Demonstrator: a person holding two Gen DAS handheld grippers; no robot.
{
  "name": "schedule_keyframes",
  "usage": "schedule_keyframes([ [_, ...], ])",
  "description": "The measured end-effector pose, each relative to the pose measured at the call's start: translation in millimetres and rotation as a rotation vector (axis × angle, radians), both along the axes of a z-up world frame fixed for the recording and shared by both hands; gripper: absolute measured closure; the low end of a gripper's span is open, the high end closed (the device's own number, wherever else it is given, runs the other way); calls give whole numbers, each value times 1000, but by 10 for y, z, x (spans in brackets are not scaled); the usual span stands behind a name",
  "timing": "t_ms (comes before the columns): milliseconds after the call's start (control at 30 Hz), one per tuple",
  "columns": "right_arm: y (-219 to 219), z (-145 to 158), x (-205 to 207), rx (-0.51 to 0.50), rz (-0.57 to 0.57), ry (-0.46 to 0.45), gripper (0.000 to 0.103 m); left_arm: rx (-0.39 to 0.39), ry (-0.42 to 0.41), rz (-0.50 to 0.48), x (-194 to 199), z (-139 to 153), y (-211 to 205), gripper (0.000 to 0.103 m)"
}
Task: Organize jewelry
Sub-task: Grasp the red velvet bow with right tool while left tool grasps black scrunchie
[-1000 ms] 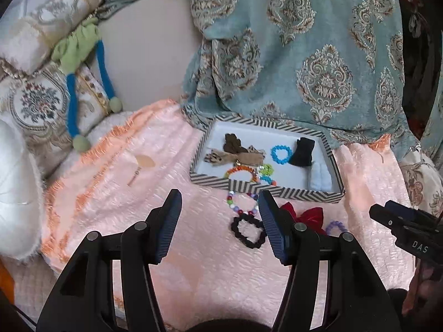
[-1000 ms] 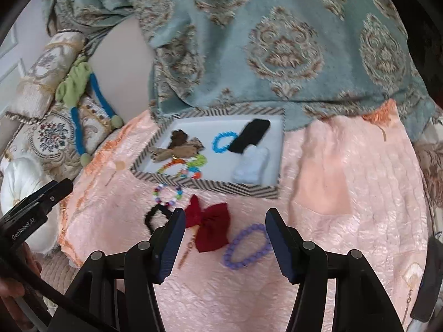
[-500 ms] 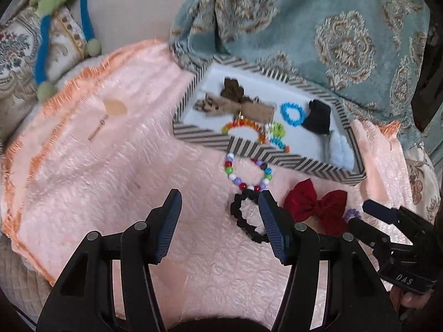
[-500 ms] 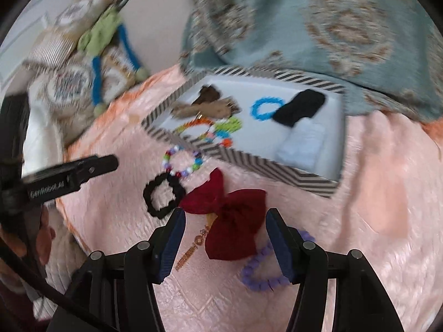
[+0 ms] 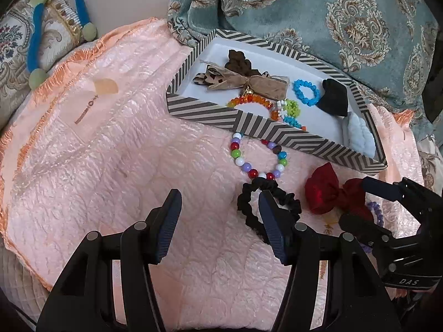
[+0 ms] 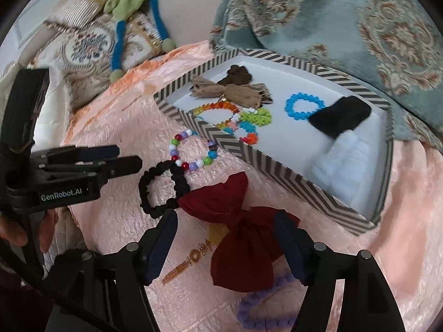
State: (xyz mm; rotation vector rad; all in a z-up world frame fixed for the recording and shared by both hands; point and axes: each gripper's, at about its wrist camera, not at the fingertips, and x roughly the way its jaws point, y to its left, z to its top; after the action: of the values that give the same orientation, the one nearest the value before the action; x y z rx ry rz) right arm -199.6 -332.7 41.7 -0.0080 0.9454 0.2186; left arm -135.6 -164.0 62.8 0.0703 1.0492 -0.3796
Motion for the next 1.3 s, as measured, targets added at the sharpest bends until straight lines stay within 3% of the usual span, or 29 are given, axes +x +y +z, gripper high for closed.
schedule_keyframes([
  [133, -37, -74, 37, -26, -13, 10, 34, -2, 15, -3, 19, -36, -25, 45],
  [467, -156, -15, -76, 90, -68, -32, 34, -25, 45, -13, 29, -116, -84, 42],
  [833, -98, -212, 45, -2, 2, 16, 34, 1, 91, -33, 70, -269, -219, 42],
  [867, -95, -242, 51, -2, 1, 25, 37, 3, 91, -33, 77, -273, -229, 42],
  [967, -79, -253, 7, -21, -18, 2, 80, 8, 92, -37, 85, -283, -239, 42],
  [1067, -84, -230, -55, 18, -35, -16, 86, 12, 94, -48, 85, -303, -259, 43],
  [1100, -72, -217, -70, 17, -42, -24, 86, 6, 92, -52, 86, -305, -260, 48],
  [1133, -64, -196, -96, 17, -50, -34, 87, -5, 90, -55, 85, -305, -258, 68],
  [1200, -59, -132, -155, 36, -67, -55, 87, -22, 104, -58, 114, -319, -255, 91],
  [1300, -67, 11, -249, 69, -86, -85, 87, -76, 134, -66, 124, -287, -198, 93],
])
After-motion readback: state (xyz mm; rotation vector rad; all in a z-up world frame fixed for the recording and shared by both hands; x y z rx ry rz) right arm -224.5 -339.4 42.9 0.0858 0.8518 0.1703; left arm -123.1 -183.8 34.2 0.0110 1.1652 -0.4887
